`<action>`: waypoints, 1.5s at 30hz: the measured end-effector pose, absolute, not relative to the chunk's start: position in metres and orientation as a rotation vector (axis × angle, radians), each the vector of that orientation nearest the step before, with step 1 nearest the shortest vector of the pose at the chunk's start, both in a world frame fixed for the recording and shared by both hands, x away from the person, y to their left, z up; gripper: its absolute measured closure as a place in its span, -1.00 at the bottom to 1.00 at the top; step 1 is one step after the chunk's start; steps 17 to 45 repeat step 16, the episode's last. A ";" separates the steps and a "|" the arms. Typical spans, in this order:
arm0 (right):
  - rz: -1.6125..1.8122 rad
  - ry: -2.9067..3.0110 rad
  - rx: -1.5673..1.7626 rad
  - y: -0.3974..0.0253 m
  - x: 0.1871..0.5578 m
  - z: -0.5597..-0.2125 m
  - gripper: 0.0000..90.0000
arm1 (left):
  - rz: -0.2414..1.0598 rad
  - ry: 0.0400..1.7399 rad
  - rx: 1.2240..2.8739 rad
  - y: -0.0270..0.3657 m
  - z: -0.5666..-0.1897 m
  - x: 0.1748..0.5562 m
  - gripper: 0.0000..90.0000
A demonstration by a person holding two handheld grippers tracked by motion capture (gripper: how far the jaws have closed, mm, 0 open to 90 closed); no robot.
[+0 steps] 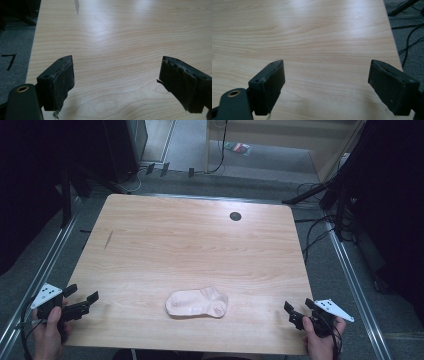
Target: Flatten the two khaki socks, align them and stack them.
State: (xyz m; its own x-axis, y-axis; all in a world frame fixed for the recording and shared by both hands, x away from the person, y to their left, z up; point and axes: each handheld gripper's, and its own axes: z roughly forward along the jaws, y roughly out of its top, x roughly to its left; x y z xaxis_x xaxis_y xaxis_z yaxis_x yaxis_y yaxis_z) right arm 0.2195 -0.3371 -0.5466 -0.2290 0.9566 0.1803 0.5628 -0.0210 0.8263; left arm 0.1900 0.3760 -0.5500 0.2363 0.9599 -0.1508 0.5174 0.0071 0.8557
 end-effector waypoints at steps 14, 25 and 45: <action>1.181 1.790 1.619 -0.349 0.212 -0.549 -0.68 | 0.633 1.415 1.668 0.376 -0.553 0.188 -0.72; 1.184 1.787 1.621 -0.349 0.211 -0.549 -0.68 | 0.628 1.417 1.663 0.377 -0.553 0.188 -0.72; 1.184 1.787 1.621 -0.349 0.211 -0.549 -0.68 | 0.628 1.417 1.663 0.377 -0.553 0.188 -0.72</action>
